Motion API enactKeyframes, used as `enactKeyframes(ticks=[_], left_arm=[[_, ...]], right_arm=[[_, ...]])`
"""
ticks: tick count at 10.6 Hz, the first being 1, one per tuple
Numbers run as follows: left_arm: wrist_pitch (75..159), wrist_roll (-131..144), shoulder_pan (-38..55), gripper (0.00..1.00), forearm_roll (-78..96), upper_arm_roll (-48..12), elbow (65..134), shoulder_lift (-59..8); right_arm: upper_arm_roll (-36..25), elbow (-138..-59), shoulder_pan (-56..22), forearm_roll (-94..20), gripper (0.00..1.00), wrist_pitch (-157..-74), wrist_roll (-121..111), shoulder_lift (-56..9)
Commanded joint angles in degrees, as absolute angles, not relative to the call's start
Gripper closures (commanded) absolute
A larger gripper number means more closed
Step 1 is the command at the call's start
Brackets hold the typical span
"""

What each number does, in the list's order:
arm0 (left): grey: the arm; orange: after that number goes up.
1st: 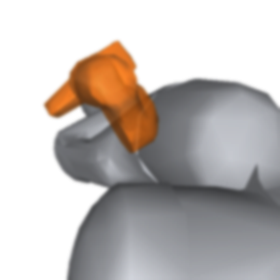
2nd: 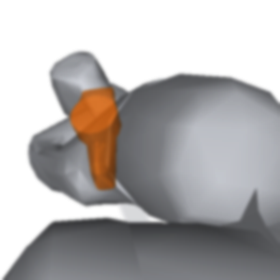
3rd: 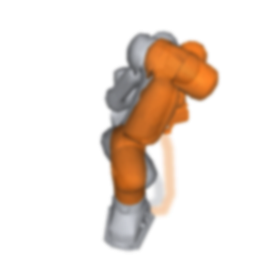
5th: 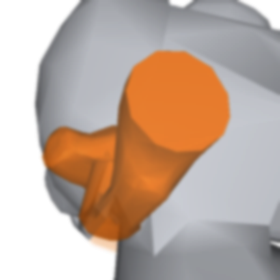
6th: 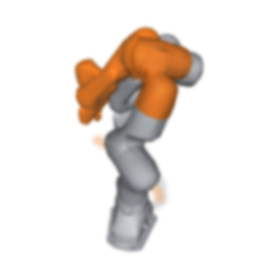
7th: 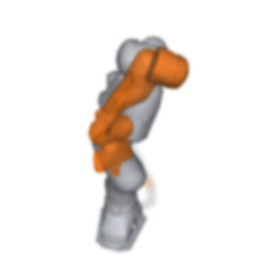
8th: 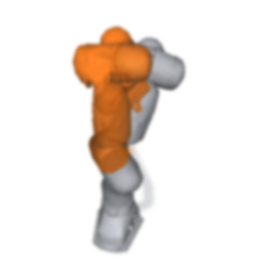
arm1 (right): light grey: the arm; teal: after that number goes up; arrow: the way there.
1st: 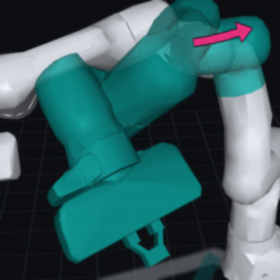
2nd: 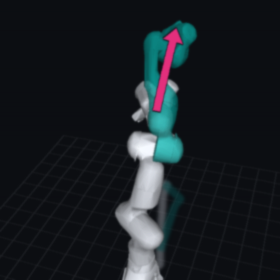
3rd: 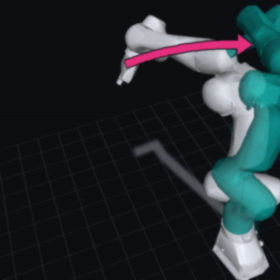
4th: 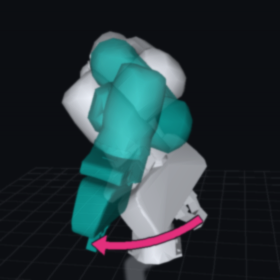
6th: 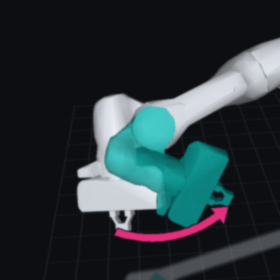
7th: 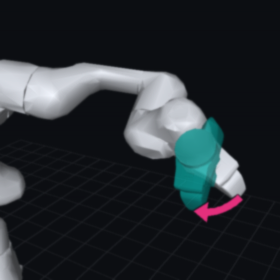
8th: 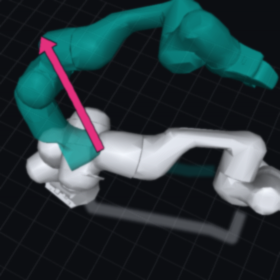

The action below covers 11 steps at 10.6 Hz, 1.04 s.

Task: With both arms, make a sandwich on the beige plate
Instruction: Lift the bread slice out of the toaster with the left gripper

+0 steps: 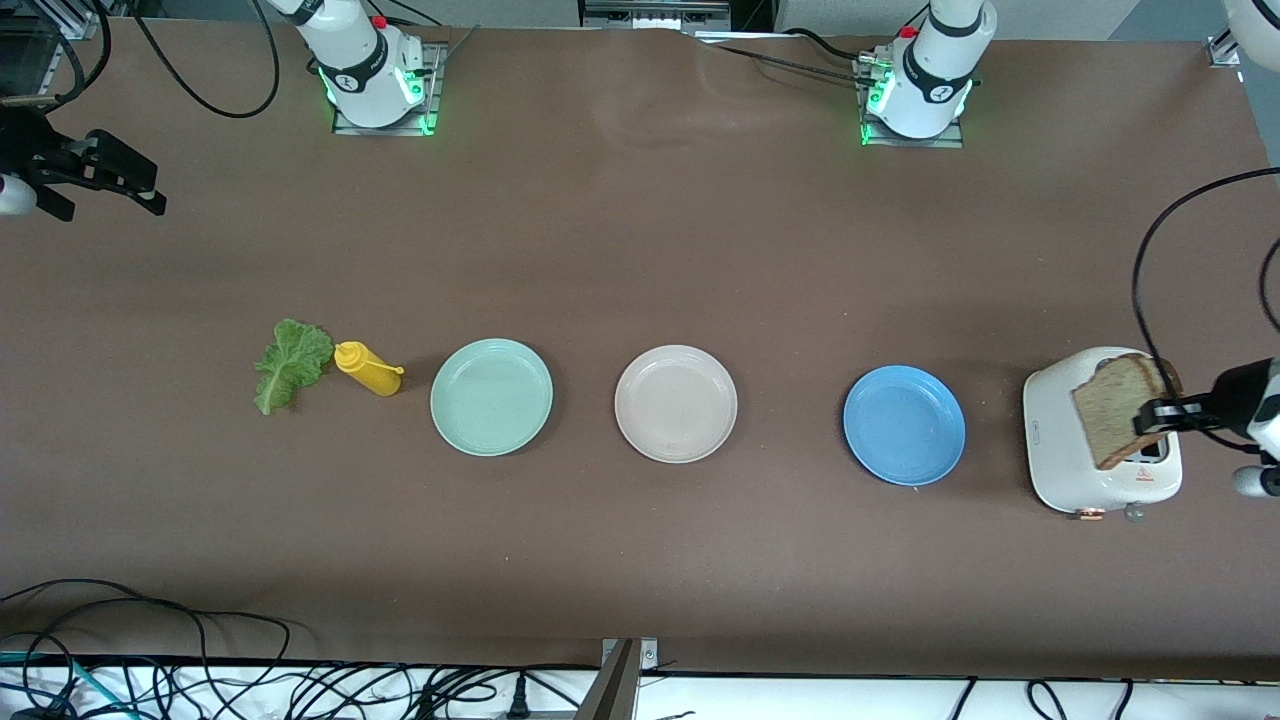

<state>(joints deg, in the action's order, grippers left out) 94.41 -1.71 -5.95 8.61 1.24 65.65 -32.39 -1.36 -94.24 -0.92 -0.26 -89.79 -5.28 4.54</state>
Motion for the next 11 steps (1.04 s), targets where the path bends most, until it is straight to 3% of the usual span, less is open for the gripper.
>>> enactKeyframes(ticks=[1,4,7,11], left_arm=[[93.6,6.74,-2.3,1.0,15.96,1.93,64.69,-32.87],[97.01,11.41,-0.8,1.0,30.19,1.76,69.05,-32.87],[108.69,12.3,1.57,1.0,41.9,0.44,77.05,-32.61],[121.61,13.96,4.12,1.0,48.41,-5.61,85.5,-32.87]], right_arm=[[-1.41,-93.25,-1.05,-0.44,0.0,-88.68,-5.45,4.75],[-1.41,-93.34,-1.05,-0.44,0.0,-88.68,-5.54,4.75],[-1.41,-93.34,-1.05,-0.44,0.0,-88.59,-5.54,4.75],[-1.41,-93.25,-1.05,-0.44,0.0,-88.59,-5.54,4.83]])
